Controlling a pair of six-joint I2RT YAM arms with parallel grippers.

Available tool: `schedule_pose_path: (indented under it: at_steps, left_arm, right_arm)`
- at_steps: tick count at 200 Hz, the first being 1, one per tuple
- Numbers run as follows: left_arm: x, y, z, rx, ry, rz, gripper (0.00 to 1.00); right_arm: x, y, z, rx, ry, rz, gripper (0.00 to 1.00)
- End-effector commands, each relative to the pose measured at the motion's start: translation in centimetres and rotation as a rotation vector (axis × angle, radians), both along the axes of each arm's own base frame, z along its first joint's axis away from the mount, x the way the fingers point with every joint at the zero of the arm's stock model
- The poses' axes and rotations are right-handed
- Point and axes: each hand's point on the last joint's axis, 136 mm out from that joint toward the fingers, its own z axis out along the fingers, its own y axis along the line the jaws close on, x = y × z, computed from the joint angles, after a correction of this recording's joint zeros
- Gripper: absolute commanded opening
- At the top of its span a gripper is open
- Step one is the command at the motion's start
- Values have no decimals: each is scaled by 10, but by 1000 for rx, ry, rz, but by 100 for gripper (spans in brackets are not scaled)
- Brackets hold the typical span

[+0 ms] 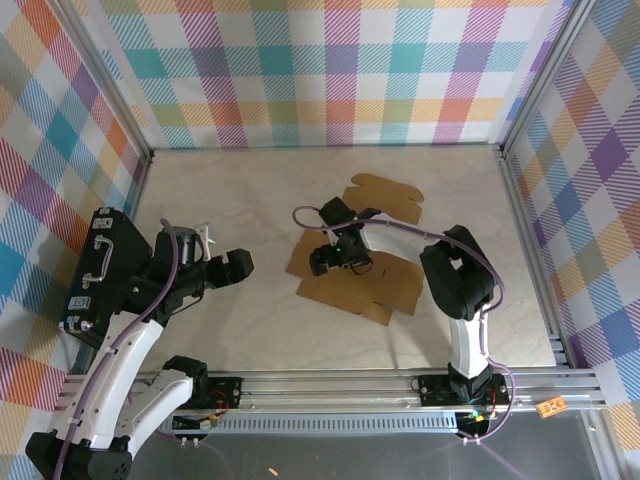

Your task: Fold the paper box

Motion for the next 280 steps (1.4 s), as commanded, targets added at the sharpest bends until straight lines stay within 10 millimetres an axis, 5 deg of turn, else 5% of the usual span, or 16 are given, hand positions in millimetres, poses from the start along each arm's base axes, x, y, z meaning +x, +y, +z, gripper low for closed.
schedule_pose_path:
  at_steps: [1, 28, 82, 128, 160, 201, 280]
  left_arm:
    - [10, -13, 24, -134, -53, 23, 88]
    - [28, -28, 15, -199, -52, 1, 85]
    - [57, -73, -54, 7, 87, -129, 80]
    - [78, -103, -99, 137, 153, -214, 77]
    - [82, -122, -129, 180, 228, -279, 71]
    - [82, -120, -151, 216, 256, -277, 70]
    - [56, -87, -168, 257, 279, -202, 72]
  right_arm:
    - [3, -22, 44, 19, -92, -75, 95]
    - [-3, -55, 56, 66, -165, -148, 96]
    - [-25, -154, 43, 111, -117, -416, 96]
    - [-40, -191, 24, 123, -69, -568, 97]
    - [-43, -185, 7, 214, 15, -614, 98]
    - [-45, -173, -6, 264, 71, -593, 98]
    - [-16, -130, -2, 437, 133, -500, 97]
